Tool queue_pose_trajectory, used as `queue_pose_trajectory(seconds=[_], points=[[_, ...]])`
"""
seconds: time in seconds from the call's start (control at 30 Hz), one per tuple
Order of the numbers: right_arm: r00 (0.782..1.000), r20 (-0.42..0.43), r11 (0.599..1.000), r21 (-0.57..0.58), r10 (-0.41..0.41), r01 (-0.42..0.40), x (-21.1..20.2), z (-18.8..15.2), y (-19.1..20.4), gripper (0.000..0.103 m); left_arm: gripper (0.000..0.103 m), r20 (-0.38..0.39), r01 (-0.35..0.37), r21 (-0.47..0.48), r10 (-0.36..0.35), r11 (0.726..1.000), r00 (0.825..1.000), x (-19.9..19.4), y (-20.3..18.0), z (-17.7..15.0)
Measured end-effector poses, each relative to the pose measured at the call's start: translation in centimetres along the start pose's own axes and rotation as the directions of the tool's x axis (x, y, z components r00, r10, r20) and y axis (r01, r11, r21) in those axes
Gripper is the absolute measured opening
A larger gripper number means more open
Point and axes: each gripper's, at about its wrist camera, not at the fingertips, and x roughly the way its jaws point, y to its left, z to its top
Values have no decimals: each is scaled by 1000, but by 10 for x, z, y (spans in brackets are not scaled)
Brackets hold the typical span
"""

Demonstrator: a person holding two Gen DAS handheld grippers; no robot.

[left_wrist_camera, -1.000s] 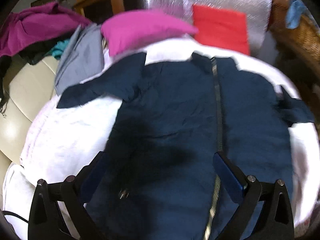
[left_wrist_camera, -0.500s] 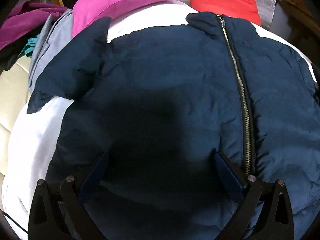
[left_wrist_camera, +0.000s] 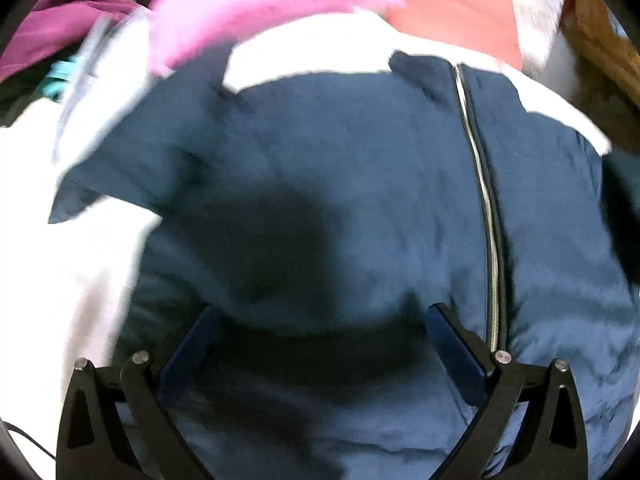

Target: Fold large clothes

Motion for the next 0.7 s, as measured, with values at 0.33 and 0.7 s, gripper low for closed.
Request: queue_pose_trajectory(seconds=[0.33, 0.7], points=[[936, -245, 920, -241, 251, -310, 4, -128, 210, 17, 103, 251, -172, -247, 234, 954, 939, -54, 111, 15], [716, -639, 954, 107, 282, -281, 75, -298, 198, 86, 103, 251, -127, -339, 220, 932, 943, -50, 158, 13]])
